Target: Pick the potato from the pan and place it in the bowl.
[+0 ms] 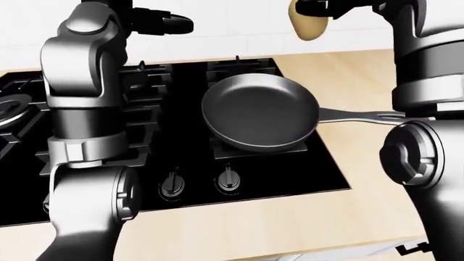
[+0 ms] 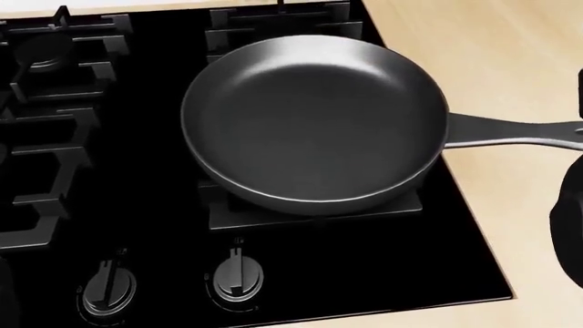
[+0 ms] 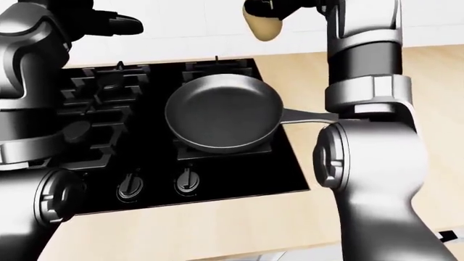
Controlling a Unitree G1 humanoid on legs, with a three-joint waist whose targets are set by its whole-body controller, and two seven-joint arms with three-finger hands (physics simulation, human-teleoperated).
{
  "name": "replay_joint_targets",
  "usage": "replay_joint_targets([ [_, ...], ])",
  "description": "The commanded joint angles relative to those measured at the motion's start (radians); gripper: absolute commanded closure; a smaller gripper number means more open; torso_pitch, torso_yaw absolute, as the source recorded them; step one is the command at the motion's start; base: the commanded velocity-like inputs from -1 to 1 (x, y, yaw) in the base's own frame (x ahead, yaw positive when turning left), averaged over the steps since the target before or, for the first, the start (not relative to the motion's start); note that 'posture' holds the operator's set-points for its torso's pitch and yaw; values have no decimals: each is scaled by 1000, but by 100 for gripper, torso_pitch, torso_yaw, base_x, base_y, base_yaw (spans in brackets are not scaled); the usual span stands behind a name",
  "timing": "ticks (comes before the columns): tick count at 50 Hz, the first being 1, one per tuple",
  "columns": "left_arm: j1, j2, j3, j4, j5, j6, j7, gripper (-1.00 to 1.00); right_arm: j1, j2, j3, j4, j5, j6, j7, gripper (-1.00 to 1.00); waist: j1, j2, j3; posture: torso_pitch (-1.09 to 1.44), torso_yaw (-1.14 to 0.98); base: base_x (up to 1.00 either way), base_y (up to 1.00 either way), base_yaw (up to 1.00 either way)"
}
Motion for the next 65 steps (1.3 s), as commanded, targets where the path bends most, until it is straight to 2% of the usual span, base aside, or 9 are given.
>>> replay_joint_targets([
  [1, -37, 10, 4, -36, 4, -24, 3, -100, -39, -15, -6, -53, 10, -17, -6, 100, 0, -1, -36, 0, 0, 0, 0, 0],
  [20, -57, 7, 0, -40, 11, -11, 0, -100, -36, -21, -2, -71, 11, -7, 11, 100, 0, -1, -34, 0, 0, 0, 0, 0],
  [25, -56, 3, -1, -42, 13, -11, 1, -100, -21, -23, -4, -91, 12, 2, 17, 100, 3, 2, -63, 0, 0, 0, 11, 0],
  [35, -51, 0, 0, -53, 14, -6, 1, -100, -16, -22, -3, -102, 12, 11, 22, 100, -13, 62, -54, 0, 0, 0, 21, 0],
  [52, -57, -1, -2, -67, 16, 9, -1, -100, -16, -25, -2, -116, 6, 25, 36, 100, -7, -7, -61, 0, 0, 0, 17, 0],
  [56, -61, -1, -3, -66, 17, 10, -2, -100, -17, -23, -2, -112, 5, 23, 37, 100, 2, -82, -66, 0, 0, 0, 20, 0],
  [57, -62, -1, -3, -66, 17, 10, -2, -100, -19, -23, -1, -110, 4, 23, 37, 100, -1, -44, -59, 0, 0, 0, 20, 0],
  [59, -61, -2, -4, -70, 17, 12, -3, -100, -19, -23, 0, -109, 3, 21, 38, 100, 4, -65, -70, 0, 0, 0, 21, 0],
  [65, -69, -3, -5, -71, 20, 17, -4, -100, -22, -24, 0, -111, 0, 24, 43, 100, 11, -30, -78, 0, 0, 0, 25, 0],
])
